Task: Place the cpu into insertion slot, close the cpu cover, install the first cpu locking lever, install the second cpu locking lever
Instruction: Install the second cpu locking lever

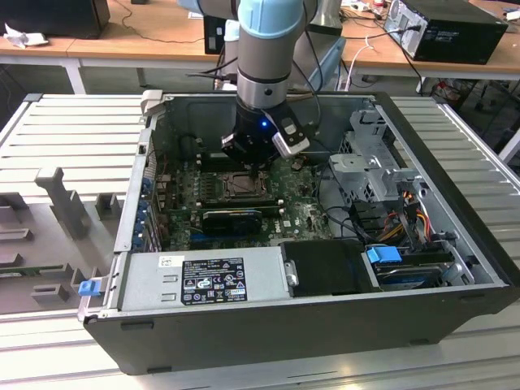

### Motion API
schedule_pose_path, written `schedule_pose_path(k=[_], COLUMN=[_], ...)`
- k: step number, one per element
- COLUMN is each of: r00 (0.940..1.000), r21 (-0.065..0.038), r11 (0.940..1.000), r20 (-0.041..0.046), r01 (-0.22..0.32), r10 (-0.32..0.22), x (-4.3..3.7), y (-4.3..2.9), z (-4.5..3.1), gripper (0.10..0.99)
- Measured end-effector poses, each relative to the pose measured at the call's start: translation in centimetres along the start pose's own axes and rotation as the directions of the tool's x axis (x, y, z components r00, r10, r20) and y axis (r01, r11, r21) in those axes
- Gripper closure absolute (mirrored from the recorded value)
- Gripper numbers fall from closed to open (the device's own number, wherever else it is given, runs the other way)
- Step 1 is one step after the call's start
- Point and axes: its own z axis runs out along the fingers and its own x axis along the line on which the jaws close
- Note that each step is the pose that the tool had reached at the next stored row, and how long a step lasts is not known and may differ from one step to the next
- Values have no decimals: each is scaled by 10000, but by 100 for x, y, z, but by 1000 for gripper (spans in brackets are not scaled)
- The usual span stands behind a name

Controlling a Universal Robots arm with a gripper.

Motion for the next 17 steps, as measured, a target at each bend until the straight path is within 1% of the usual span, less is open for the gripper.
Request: schedule_pose_path(k=[5,7,12,13,14,15,17], r00=[10000,10000,10000,10000,10000,10000,10000], r21=[-1,2,0,0,0,-2,0], r11=[10000,10000,10000,10000,10000,10000,10000], r20=[1,-1,0,0,0,1,0], r01=[0,-1,-2,-2,-3,-1,-5], r10=[0,1,2,2,3,1,5], x=[3,4,3,3,3,2,5], y=[-52,-52,-42,-38,-36,-40,-75], z=[-4,-21,-165,-216,-248,-250,-254], gripper=[980,980,980,980,980,980,980])
